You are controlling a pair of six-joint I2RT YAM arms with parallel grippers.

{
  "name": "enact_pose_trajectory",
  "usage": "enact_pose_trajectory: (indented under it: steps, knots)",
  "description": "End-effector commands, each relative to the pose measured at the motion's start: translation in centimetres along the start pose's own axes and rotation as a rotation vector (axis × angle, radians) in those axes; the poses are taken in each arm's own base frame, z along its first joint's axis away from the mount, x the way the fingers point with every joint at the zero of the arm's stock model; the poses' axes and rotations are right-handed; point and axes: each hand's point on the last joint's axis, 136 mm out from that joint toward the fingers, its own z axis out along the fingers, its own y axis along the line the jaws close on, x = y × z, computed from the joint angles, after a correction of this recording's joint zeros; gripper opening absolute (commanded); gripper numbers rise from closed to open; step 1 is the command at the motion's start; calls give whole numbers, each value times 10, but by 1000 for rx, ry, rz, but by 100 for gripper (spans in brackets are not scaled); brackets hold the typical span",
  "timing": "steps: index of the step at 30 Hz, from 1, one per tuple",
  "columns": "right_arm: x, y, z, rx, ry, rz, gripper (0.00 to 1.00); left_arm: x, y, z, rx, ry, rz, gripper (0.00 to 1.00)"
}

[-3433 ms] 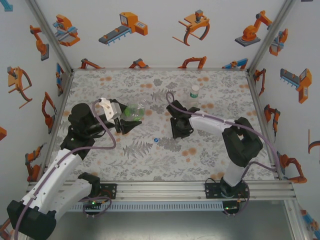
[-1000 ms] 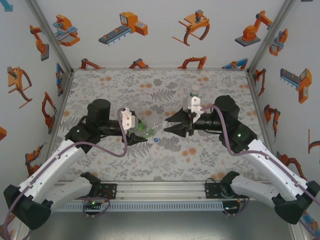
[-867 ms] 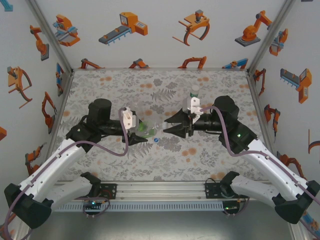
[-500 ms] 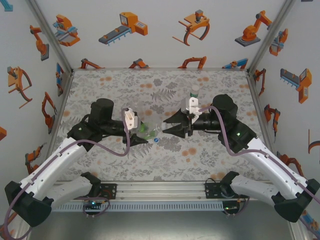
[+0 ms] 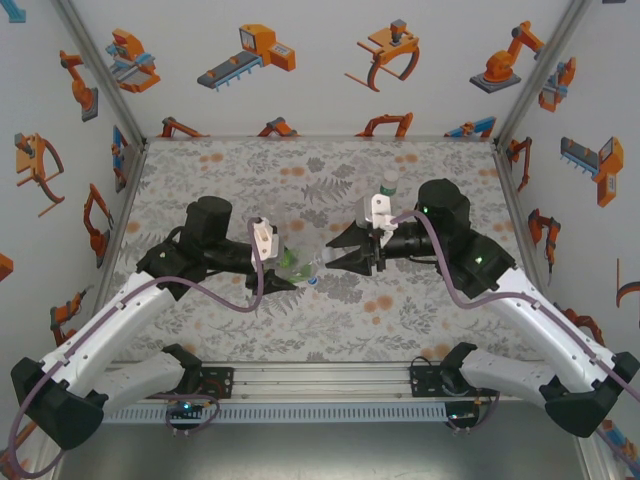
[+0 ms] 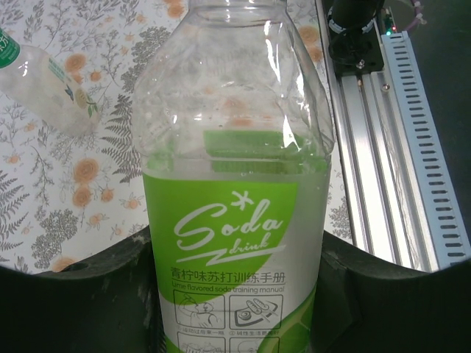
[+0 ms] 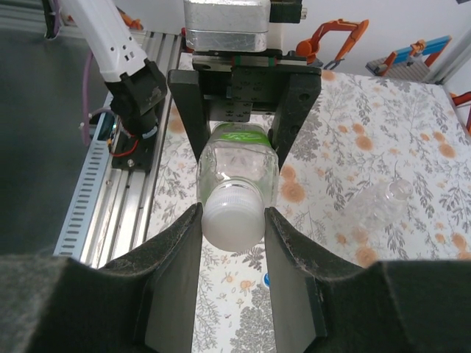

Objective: Screw on the bottle caps

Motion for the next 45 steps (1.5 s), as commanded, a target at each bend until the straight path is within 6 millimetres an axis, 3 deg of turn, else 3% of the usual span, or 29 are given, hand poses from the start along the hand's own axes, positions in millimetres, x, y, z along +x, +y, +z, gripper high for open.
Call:
enact_pose_trajectory:
  steps: [1,30,45]
  knots:
    - [-6,10,-1,-44,6,-35,7,-14,-5,-4,28,-32,40,0]
    - [-14,7,8,-47,1,-79,7,-16,-9,-3,47,-42,41,0]
    - [2,11,6,-51,66,-75,6,-20,-12,-6,45,-52,59,0]
